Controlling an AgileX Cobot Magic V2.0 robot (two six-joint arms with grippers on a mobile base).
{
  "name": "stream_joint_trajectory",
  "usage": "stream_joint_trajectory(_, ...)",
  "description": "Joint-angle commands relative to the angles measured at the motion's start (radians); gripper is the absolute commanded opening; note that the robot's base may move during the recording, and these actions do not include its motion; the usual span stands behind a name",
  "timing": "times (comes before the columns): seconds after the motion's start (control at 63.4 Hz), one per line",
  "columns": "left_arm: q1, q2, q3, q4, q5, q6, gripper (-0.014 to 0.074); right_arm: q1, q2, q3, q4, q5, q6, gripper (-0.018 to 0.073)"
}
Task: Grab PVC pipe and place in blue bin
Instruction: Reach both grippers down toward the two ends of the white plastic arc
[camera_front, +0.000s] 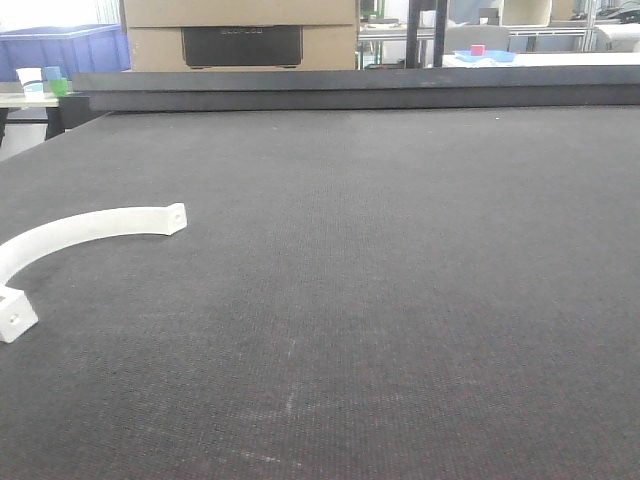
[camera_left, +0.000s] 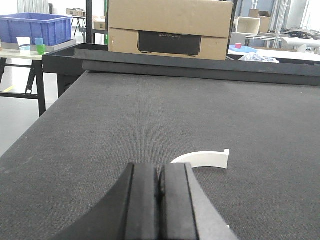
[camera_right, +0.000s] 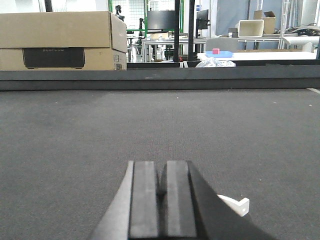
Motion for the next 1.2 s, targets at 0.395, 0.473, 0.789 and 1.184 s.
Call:
stream_joint_trajectory(0.395,0.001,-0.005,-0.002,0.000,-0.016,-0.006,-0.0111,-0.003,-0.003,0.000,0.001,-0.024,0.000,-0.0169)
stream_joint_trajectory(0.473,0.001,-0.005,-0.002,0.000,-0.016,-0.006,-0.0111,-0.003,-0.003,0.000,0.001,-0.024,0.000,-0.0169)
stream_joint_trajectory(0.789,0.001,-0.005,-0.002,0.002,-0.035,-0.006,-0.0111,-0.003,-0.003,0.000,0.001,-0.024,0.000,-0.0169)
stream_joint_trajectory(1.184,0.001,0.003,-0.317,0.002,0.275,-0.006,-0.0111,-0.001,-0.003,-0.247,0.001,0.056,0.000,-0.0169)
